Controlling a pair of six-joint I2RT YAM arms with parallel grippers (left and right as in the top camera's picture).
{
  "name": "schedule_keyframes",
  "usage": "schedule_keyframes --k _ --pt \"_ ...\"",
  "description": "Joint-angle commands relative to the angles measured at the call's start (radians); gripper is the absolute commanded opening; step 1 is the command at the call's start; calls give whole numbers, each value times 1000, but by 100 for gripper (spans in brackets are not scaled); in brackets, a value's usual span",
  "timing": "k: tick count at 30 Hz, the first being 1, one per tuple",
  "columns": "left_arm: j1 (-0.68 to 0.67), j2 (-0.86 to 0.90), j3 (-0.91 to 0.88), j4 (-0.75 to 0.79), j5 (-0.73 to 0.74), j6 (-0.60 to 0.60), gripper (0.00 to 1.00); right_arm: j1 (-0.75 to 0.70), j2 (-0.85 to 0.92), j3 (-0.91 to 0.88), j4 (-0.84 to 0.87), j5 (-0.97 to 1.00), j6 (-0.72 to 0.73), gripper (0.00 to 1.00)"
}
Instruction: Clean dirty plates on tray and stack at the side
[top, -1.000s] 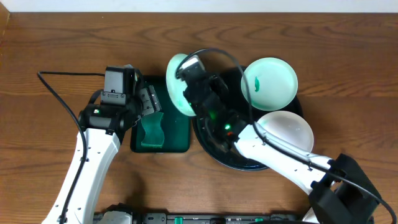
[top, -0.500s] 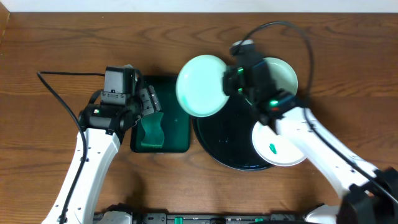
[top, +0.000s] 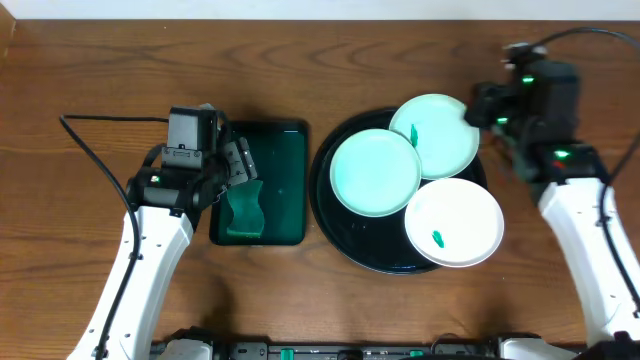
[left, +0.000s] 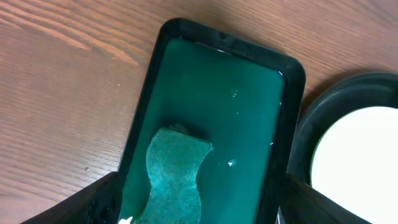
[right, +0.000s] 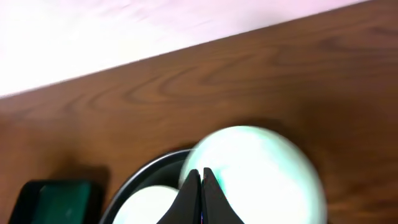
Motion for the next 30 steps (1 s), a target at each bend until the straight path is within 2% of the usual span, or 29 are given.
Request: schedule_keyframes --k 1,4,11,14,20,25,30 --pt "4 0 22 0 -13 10 80 -130 -27 12 -25 -152 13 1" --pt "4 0 22 0 -13 10 80 -227 -27 12 -65 -266 12 1" --pt "4 0 22 0 -13 10 80 -288 -27 12 -135 -271 -61 4" --pt "4 0 22 0 -13 10 80 -279 -27 12 -152 -271 -96 12" --pt "4 0 22 0 -13 10 80 -272 -26 12 -226 -232 -266 29" --pt "4 0 22 0 -13 10 80 -208 -19 14 -259 -277 -299 32" --pt "4 0 22 0 -13 10 80 -48 64 40 -306 -230 -314 34"
